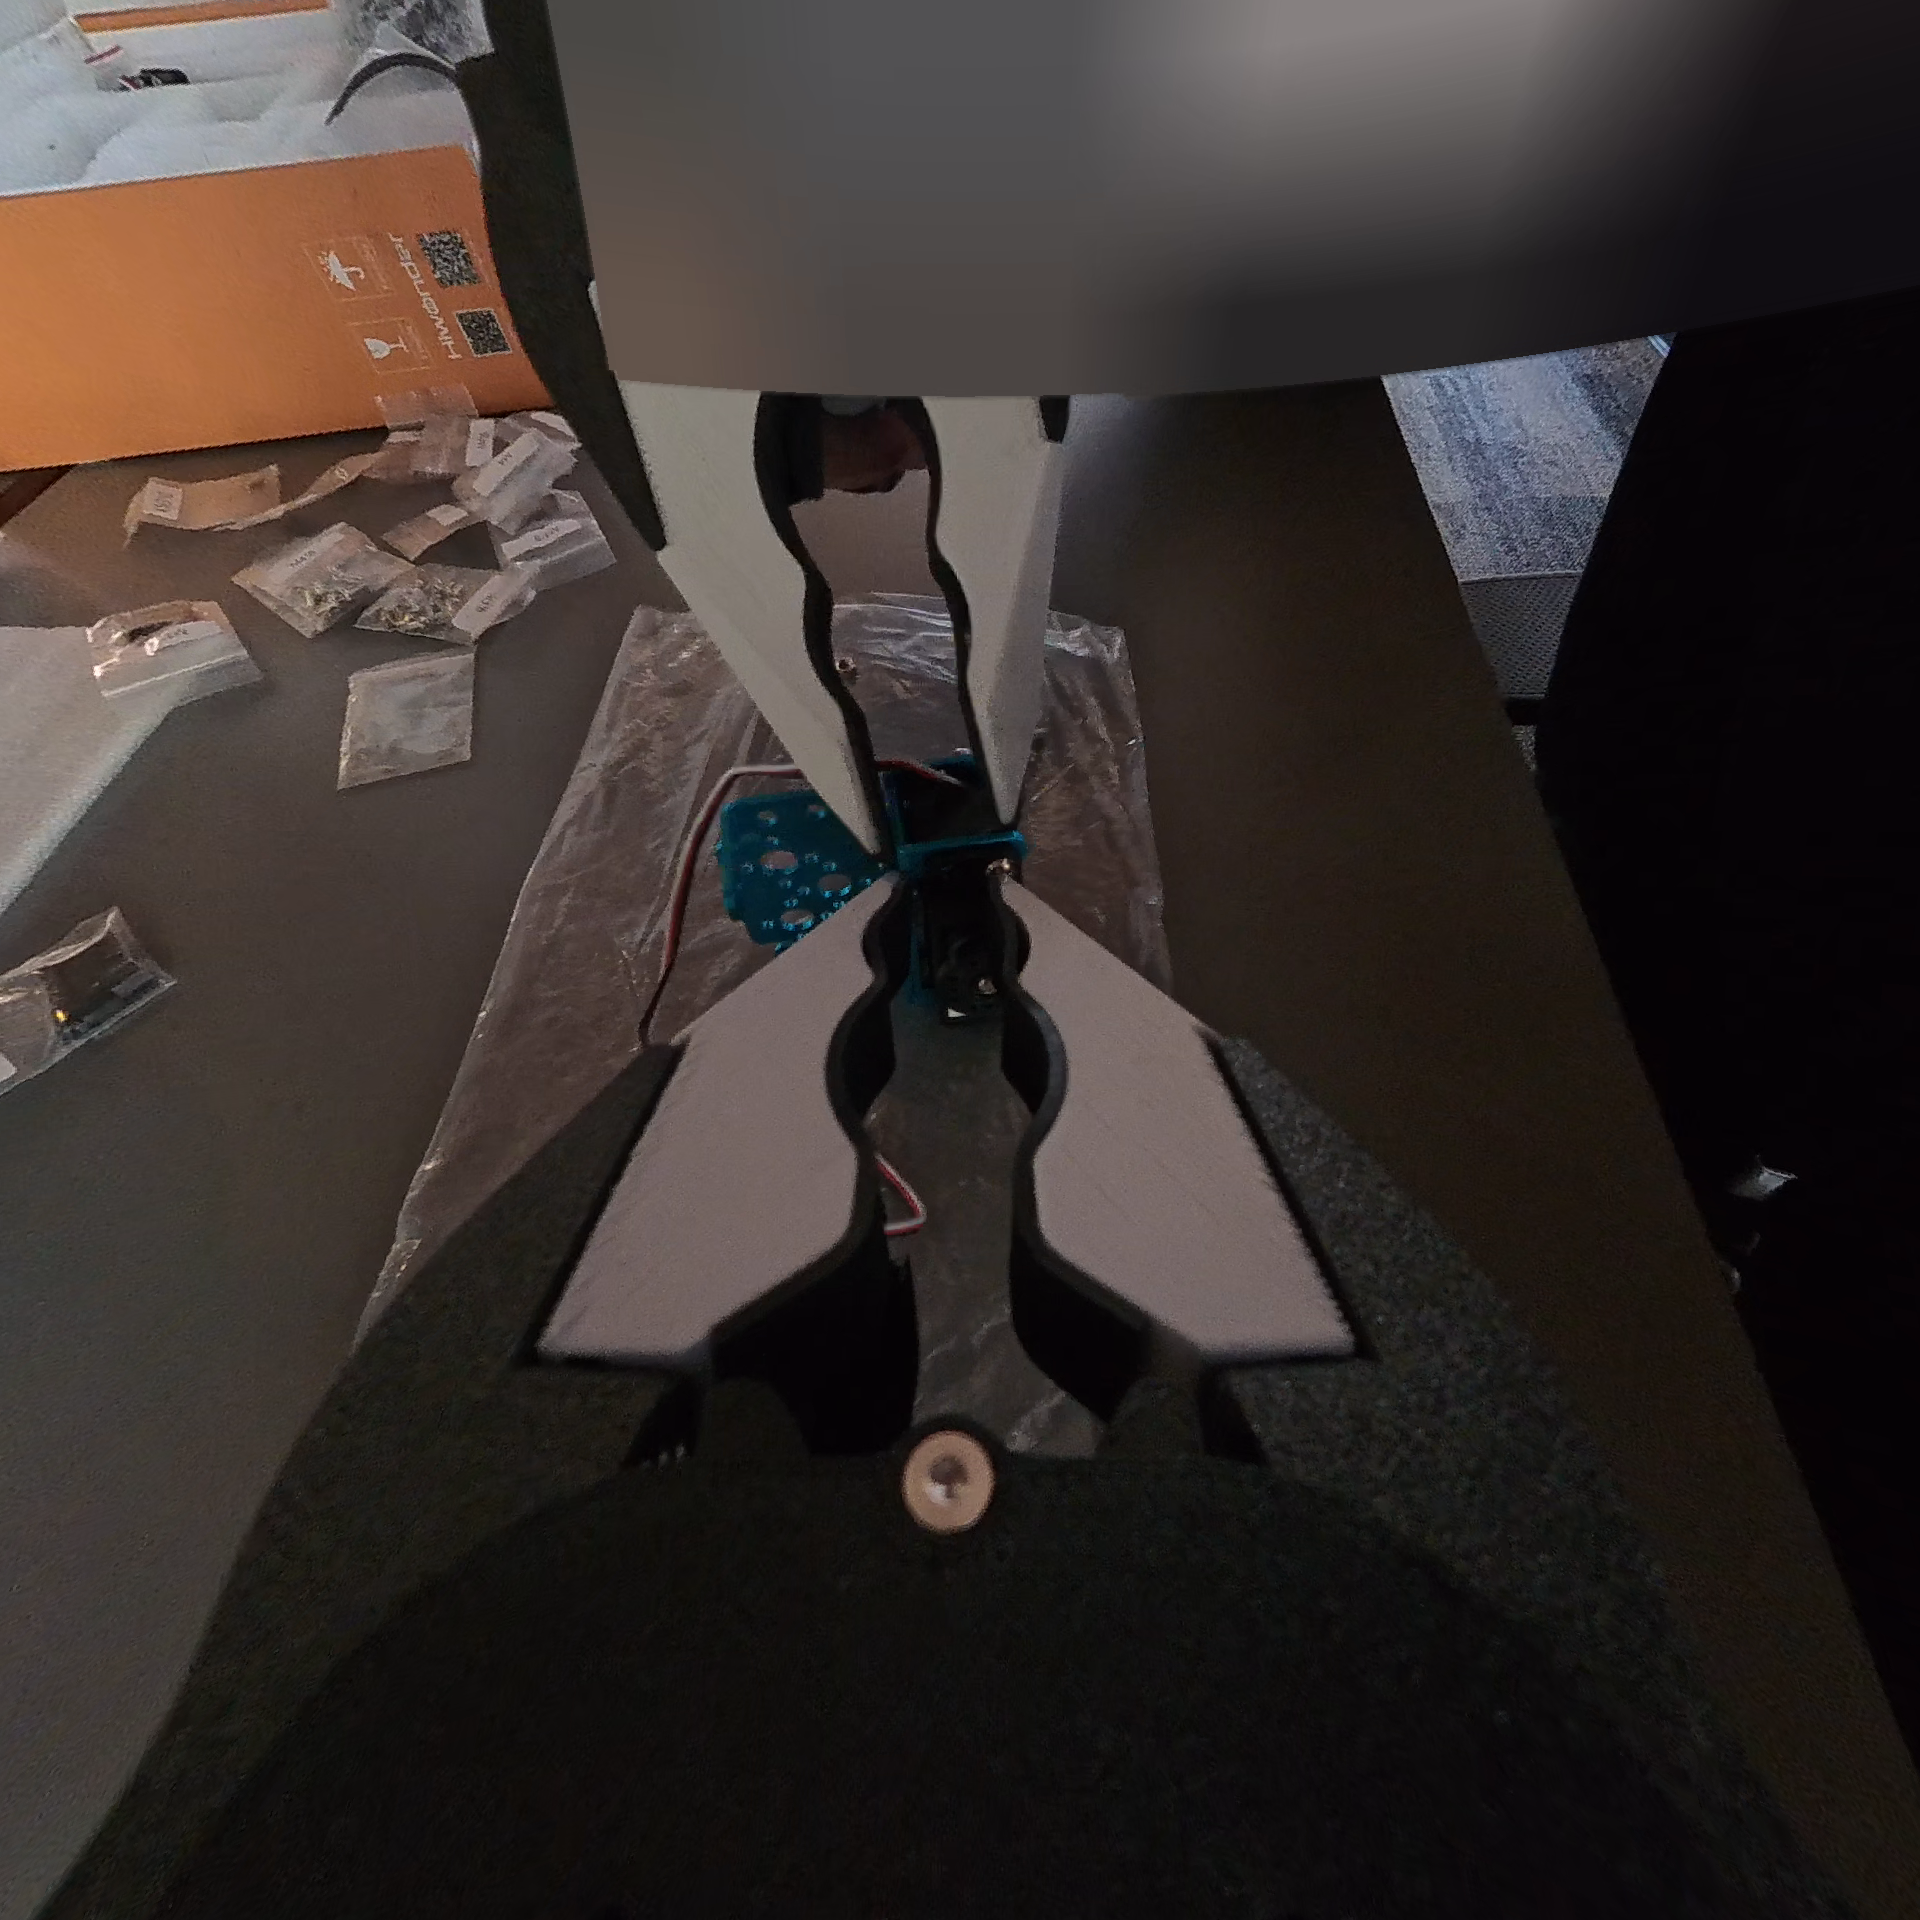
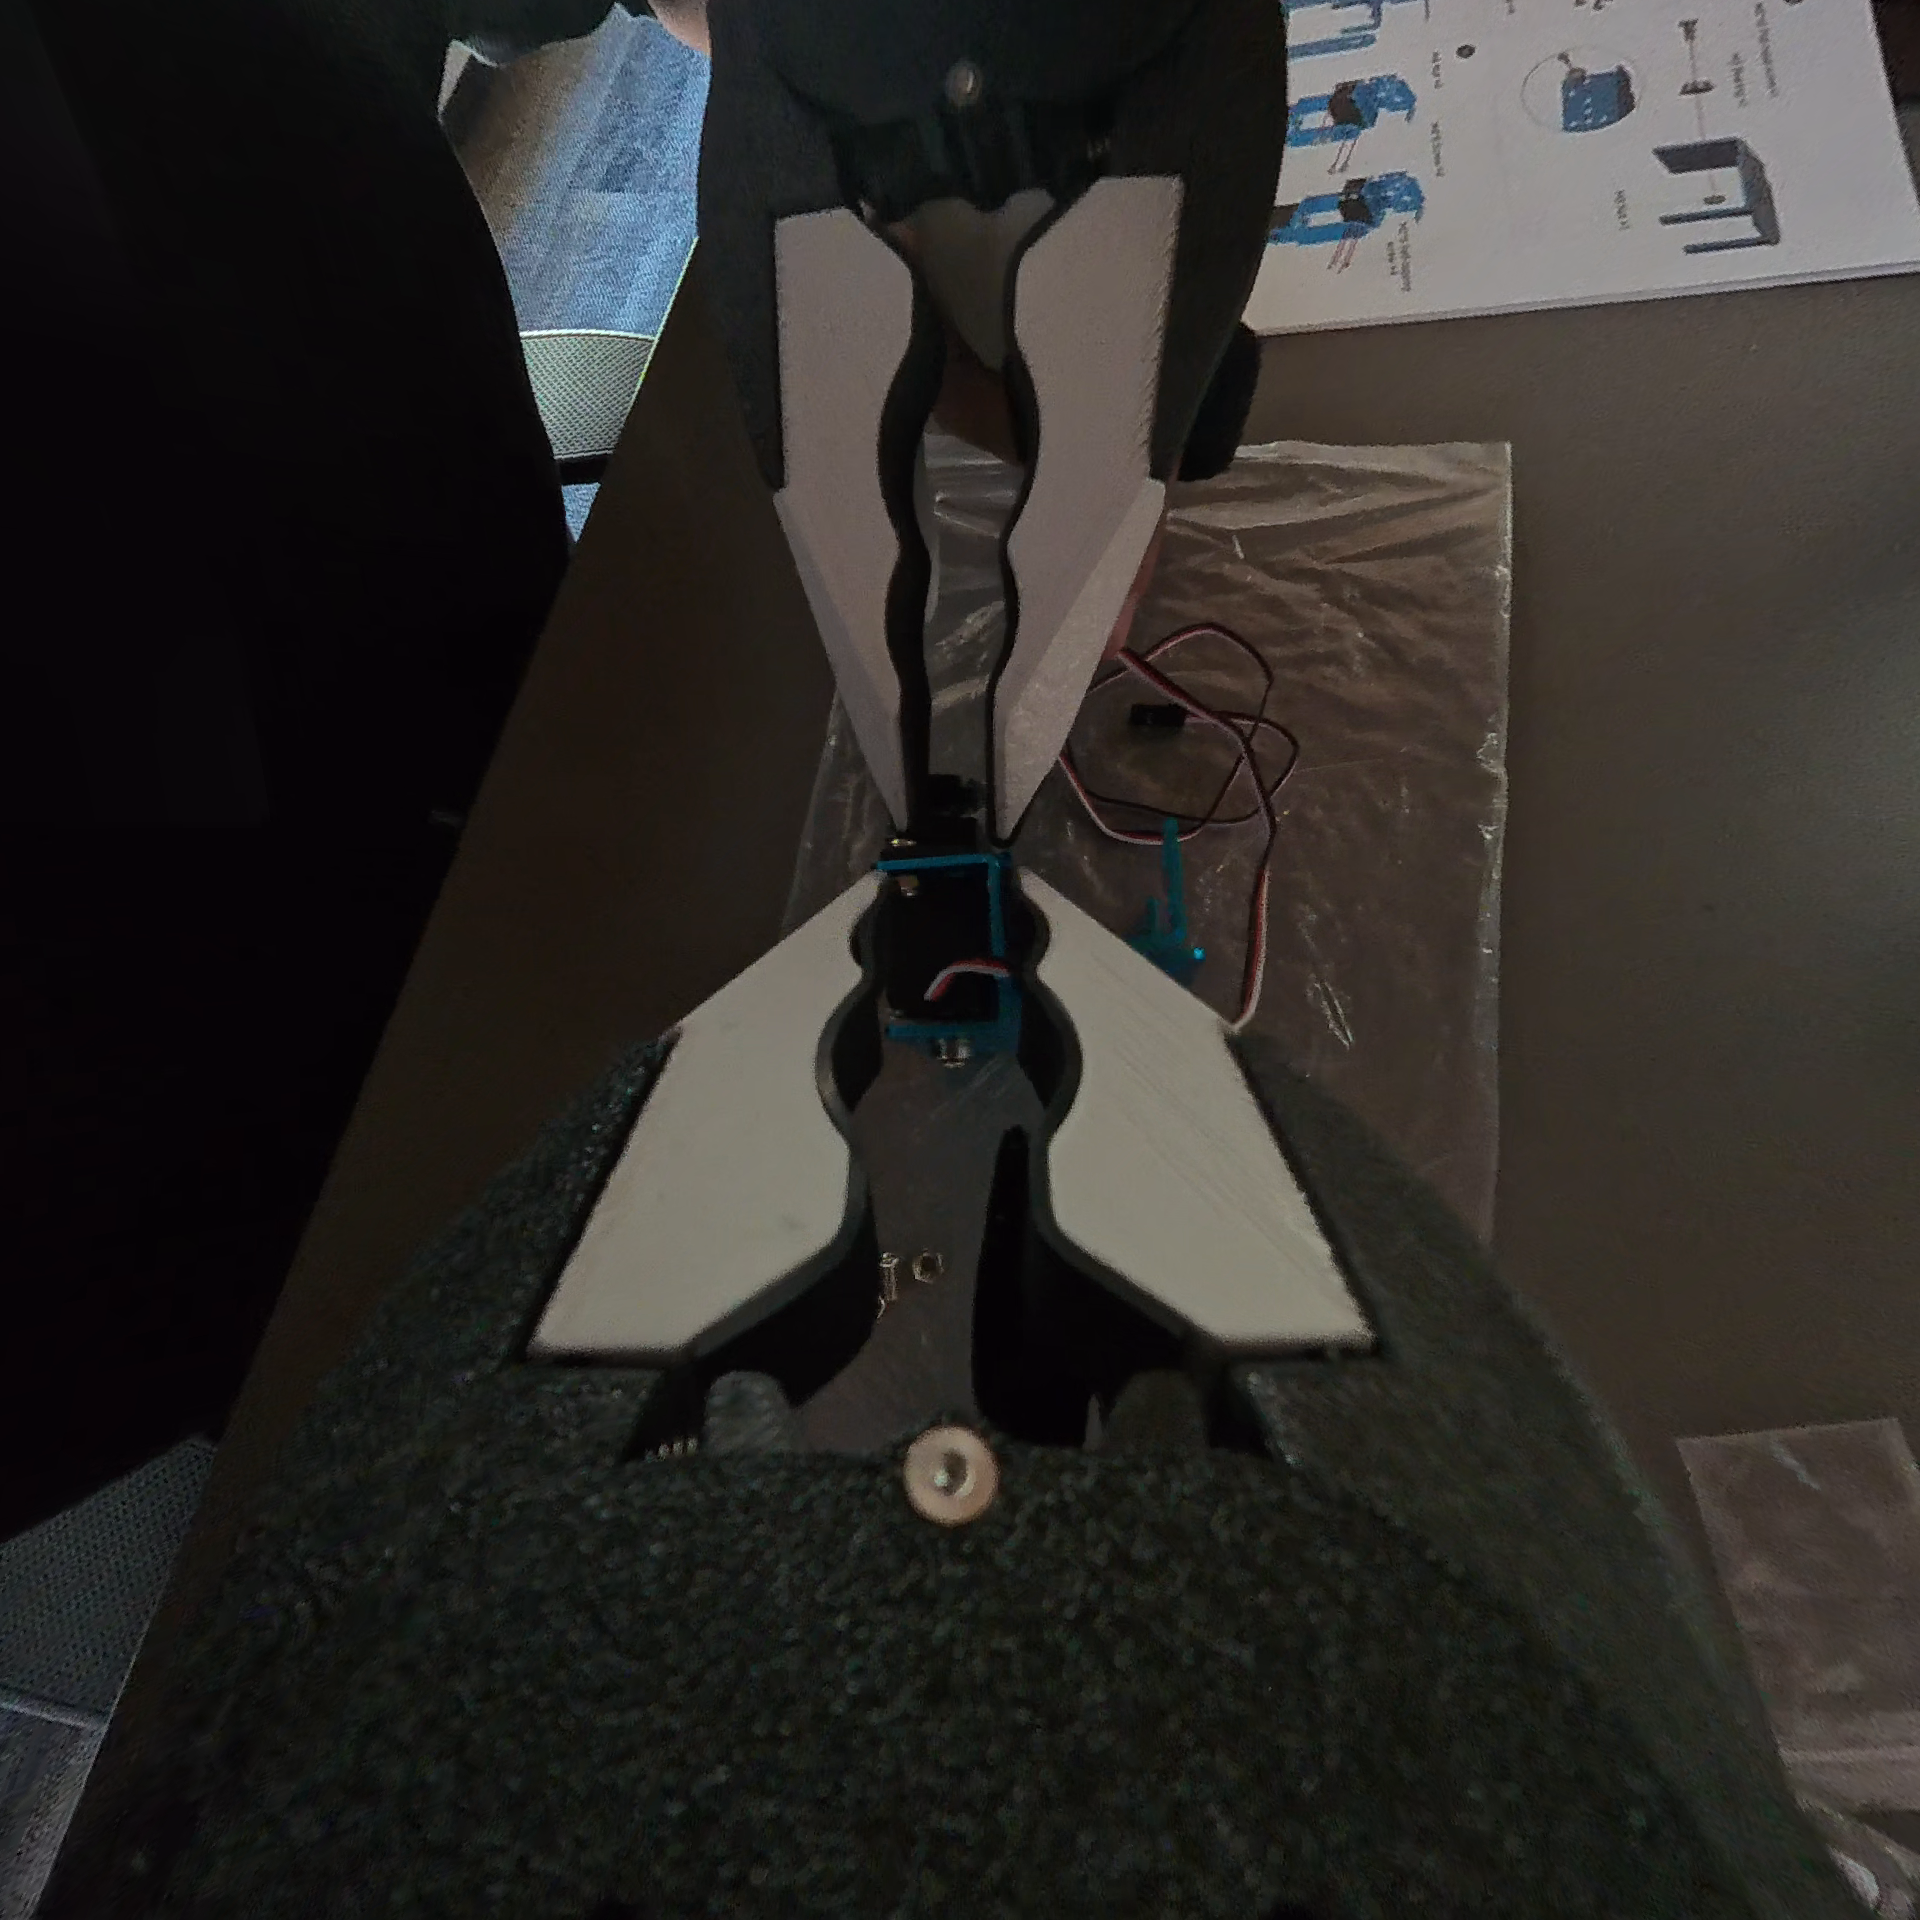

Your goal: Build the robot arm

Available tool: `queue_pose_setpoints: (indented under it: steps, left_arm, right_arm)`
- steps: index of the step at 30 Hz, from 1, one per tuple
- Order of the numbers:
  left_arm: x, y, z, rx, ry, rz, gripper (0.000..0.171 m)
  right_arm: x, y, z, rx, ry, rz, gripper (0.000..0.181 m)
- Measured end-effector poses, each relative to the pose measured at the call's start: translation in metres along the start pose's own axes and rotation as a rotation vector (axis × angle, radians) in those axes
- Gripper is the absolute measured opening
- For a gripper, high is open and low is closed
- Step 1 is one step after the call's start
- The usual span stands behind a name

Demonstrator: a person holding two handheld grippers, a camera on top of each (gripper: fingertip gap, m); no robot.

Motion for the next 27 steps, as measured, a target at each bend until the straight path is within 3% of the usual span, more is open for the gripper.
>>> queue_pose_setpoints:
  steps: [7, 13, 19, 27]
  left_arm:
    - [-0.0004, 0.0000, -0.0002, 0.000, 0.001, 0.000, 0.013]
    - [0.0000, 0.0003, -0.0008, 0.000, 0.004, -0.006, 0.012]
    - [0.0000, 0.0003, -0.0009, 0.000, 0.006, -0.008, 0.013]
    - [0.0019, 0.0007, -0.0019, 0.001, 0.005, -0.018, 0.010]
  right_arm:
    - [-0.0009, -0.0016, 0.0017, -0.002, 0.018, -0.015, 0.030]
    - [0.0001, -0.0001, 0.0007, 0.006, 0.032, -0.035, 0.017]
    - [-0.0006, -0.0014, -0.0005, 0.007, 0.032, -0.022, 0.029]
    - [0.0003, -0.0021, -0.0004, 0.000, 0.048, -0.038, 0.021]
Point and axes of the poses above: each gripper's, where its closed fingertips meet, z back along the fingers, y out of its top, x = y × z across the jaws, the point moved 2 cm from there along z, back along the fingers, and after that the axes turned 5 degrees about x, right-handed, at the moved point
